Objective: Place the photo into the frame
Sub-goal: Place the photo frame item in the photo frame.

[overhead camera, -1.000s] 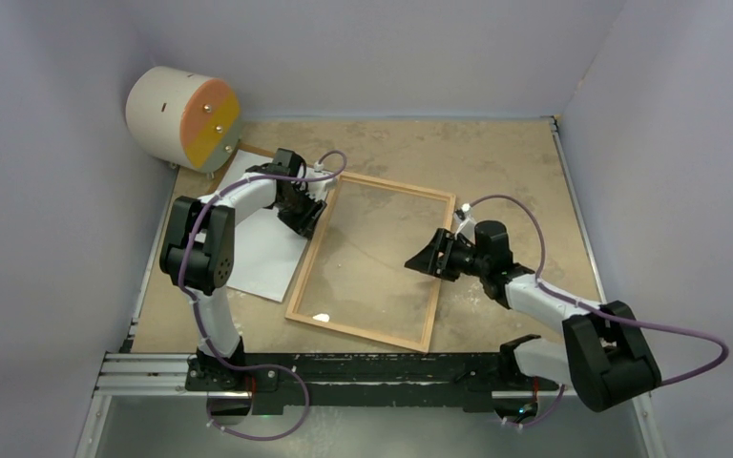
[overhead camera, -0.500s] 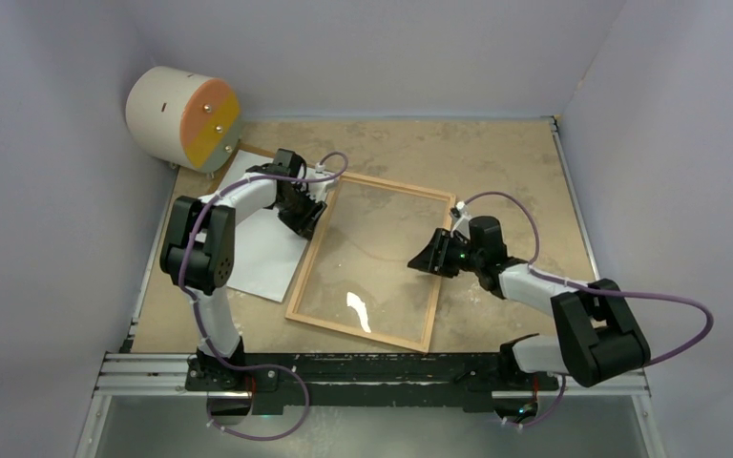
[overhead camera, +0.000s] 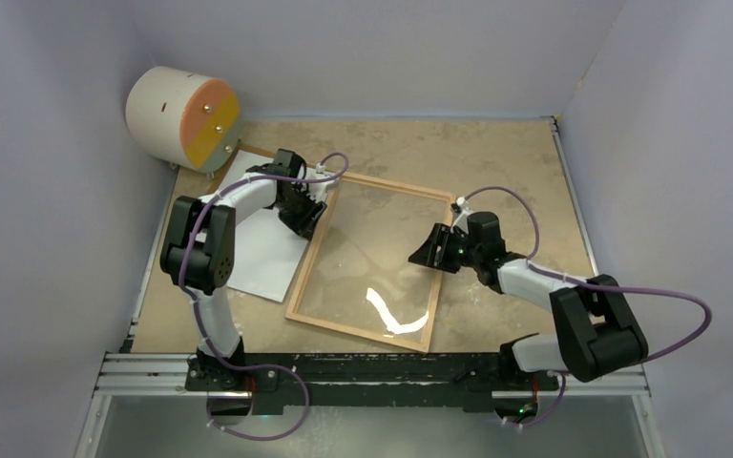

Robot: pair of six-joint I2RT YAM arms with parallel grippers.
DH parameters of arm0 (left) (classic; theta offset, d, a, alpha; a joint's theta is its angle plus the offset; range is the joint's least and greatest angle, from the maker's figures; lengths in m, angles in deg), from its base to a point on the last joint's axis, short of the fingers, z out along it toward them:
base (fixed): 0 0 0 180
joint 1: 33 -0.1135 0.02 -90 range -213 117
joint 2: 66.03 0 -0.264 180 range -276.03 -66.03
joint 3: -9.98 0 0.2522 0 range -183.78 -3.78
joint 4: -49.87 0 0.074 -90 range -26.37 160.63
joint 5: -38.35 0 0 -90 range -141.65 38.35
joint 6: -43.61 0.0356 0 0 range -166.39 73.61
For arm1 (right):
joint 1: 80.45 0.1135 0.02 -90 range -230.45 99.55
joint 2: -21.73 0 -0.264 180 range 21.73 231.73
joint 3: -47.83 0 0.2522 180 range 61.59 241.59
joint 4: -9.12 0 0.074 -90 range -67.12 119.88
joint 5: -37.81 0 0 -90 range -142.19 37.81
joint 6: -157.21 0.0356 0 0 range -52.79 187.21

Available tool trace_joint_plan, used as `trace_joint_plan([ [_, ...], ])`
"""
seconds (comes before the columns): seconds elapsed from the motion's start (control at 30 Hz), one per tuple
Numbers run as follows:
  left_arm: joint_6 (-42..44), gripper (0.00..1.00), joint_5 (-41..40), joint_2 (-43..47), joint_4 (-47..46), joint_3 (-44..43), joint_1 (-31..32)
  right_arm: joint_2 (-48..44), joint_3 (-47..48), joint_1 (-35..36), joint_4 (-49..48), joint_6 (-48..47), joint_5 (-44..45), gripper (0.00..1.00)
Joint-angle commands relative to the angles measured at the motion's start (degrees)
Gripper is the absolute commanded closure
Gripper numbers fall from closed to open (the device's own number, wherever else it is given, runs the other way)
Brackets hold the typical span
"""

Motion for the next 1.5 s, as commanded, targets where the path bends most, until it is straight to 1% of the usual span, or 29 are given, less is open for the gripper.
trace_joint_plan([
  [0.0,0.8,0.57,3.2,-2.6,2.3,1.5,0.8,-3.2,2.3,0.9,4.0,-3.0,4.3,0.4],
  [0.2,0.7,0.57,3.0,-2.7,1.9,1.8,0.8,-4.7,3.9,4.2,10.0,-3.7,11.5,0.37],
  [0.33,0.8,0.57,2.7,-2.8,1.6,2.2,0.8,-7.1,4.9,5.7,14.2,-4.5,18.0,0.3],
  [0.47,0.9,0.57,2.7,-3.0,1.6,2.1,0.8,-8.0,6.0,6.6,17.6,-4.9,23.3,0.27],
  [0.6,0.8,0.57,2.7,-3.1,1.6,2.1,0.8,-8.2,7.1,7.0,20.5,-5.4,26.4,0.25],
  [0.87,0.9,0.58,2.4,-2.9,1.7,2.2,0.8,-7.6,6.7,7.1,19.1,-5.0,24.4,0.25],
  [1.0,0.9,0.58,2.4,-3.0,1.6,2.3,0.8,-7.1,6.3,7.1,18.9,-4.1,22.6,0.28],
  [1.13,0.9,0.58,2.4,-3.2,1.4,2.2,0.8,-6.8,5.2,7.1,16.7,-2.7,21.0,0.31],
  [1.47,1.1,0.58,2.7,-3.7,1.1,2.3,0.8,-3.2,4.7,7.1,16.1,-1.1,17.6,0.31],
])
